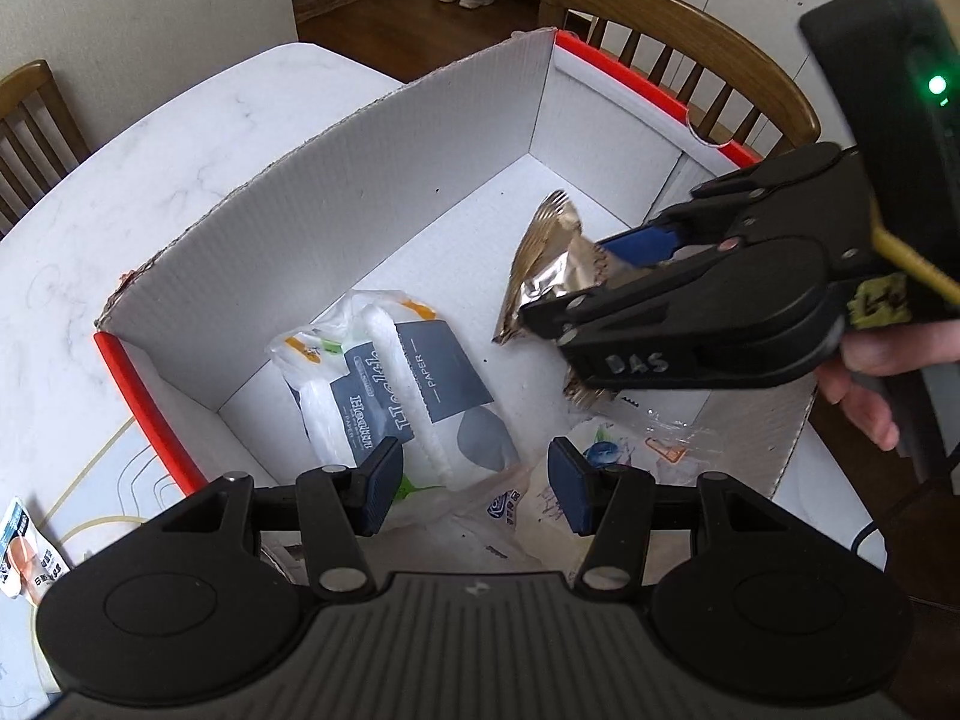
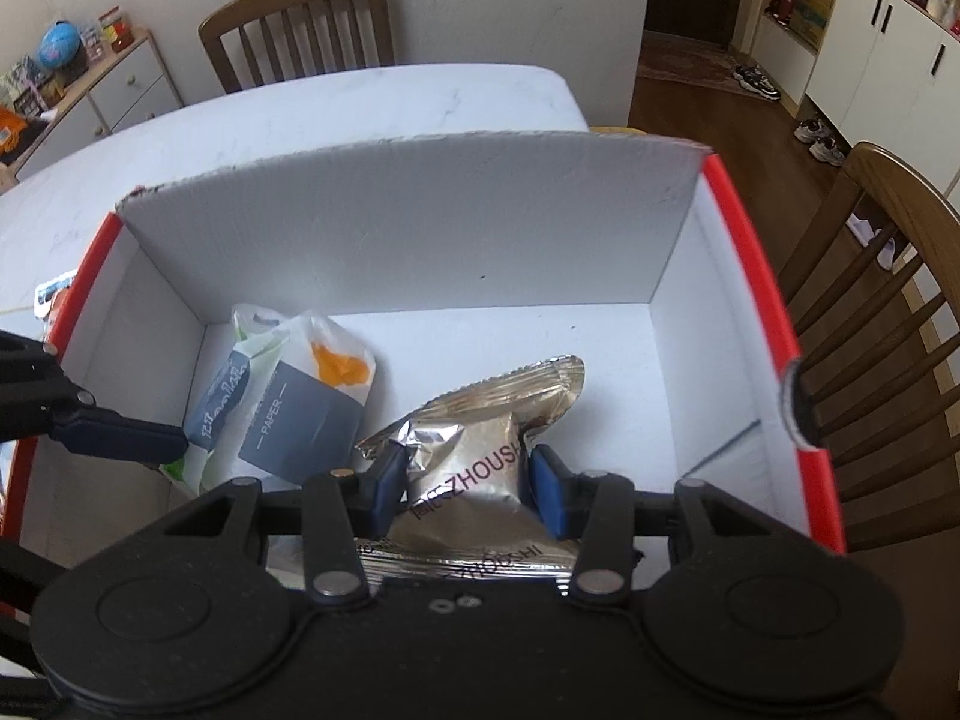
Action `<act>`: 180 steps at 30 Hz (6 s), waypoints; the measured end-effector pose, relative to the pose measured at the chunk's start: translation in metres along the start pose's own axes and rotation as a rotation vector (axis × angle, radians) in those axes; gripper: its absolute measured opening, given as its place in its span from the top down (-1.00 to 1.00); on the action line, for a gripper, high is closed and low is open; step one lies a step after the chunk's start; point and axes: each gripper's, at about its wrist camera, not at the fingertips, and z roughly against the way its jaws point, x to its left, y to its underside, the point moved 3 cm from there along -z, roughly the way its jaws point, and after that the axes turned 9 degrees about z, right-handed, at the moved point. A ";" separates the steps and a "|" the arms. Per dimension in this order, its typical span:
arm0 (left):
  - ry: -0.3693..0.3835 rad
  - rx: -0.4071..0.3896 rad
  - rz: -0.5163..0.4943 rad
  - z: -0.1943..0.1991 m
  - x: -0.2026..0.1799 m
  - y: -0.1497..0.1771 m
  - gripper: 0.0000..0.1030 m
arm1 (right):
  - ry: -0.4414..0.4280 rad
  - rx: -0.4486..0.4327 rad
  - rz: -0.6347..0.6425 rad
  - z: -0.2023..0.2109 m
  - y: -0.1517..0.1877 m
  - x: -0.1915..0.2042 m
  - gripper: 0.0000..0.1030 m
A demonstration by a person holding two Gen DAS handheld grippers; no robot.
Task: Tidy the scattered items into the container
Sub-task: 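Open right gripper releasing gold foil packet while left gripper releases pink bag into box, then withdraw both open grippers from the red shoebox back over the table, then move right gripper to blue wrapped bar while left gripper approaches yellow Pikachu toy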
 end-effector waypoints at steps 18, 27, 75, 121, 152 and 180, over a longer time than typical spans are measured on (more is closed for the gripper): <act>0.026 -0.032 0.009 0.010 -0.002 -0.001 -0.02 | -0.025 -0.066 -0.021 0.035 0.001 -0.004 -0.28; 0.019 -0.064 0.000 0.024 -0.006 0.001 -0.26 | -0.030 -0.103 -0.038 0.062 0.004 -0.004 -0.30; 0.017 -0.279 0.082 0.151 0.101 0.097 -1.00 | -0.015 -0.254 -0.024 0.163 0.066 0.136 -0.52; -0.149 -0.139 0.323 0.122 0.250 0.233 -1.00 | -0.054 -0.113 0.081 0.068 0.043 0.277 -0.52; -0.179 -0.071 0.349 0.087 0.259 0.239 -1.00 | 0.059 -0.016 0.042 -0.007 -0.001 0.265 -0.52; -0.148 -0.039 0.347 0.076 0.255 0.243 -0.95 | 0.064 0.037 -0.014 -0.012 0.036 0.261 -0.49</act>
